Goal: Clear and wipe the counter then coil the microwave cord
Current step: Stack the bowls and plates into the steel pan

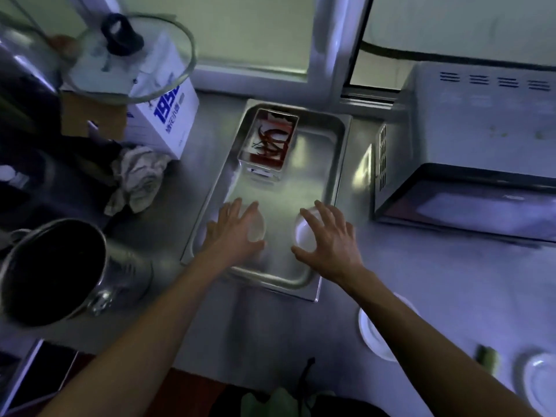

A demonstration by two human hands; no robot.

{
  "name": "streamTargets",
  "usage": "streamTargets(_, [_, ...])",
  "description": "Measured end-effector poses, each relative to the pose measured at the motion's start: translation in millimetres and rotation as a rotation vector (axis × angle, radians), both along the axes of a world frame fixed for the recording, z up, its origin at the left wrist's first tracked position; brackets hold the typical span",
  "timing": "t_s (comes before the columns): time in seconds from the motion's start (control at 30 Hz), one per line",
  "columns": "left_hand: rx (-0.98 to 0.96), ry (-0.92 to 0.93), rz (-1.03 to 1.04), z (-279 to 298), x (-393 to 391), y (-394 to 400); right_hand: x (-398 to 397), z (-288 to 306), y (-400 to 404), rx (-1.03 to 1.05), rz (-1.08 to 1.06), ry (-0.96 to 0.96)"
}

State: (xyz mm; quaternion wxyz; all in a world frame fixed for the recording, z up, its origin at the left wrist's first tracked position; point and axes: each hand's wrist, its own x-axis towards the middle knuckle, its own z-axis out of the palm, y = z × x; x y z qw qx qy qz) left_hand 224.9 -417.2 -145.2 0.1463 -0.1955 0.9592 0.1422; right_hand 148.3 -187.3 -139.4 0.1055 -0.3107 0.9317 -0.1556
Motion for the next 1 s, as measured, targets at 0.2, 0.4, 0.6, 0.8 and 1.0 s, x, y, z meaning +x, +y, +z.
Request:
streamTargets(0.2, [0.045,-0.005,-0.091,-34,-50,-36,-12,-5,-35,0.017,-0.106,-0.017])
streamTargets(0.4, [0.093,-0.008,-0.138,-58,-81,-63,-18,-17,-64,0.033,-0.158,-0.040])
streamTargets(0.6, [0.098,0.009,-0.161,-69,-93,-74,-33,-29,-82,0.030,-0.173,-0.079])
streamTargets(0.8, [0.080,0.025,-0.172,-71,-101,-71,-41,-35,-91,0.035,-0.162,-0.109])
streamTargets(1.0, [0.058,0.021,-0.198,-68,-106,-70,-43,-34,-85,0.017,-0.154,-0.119])
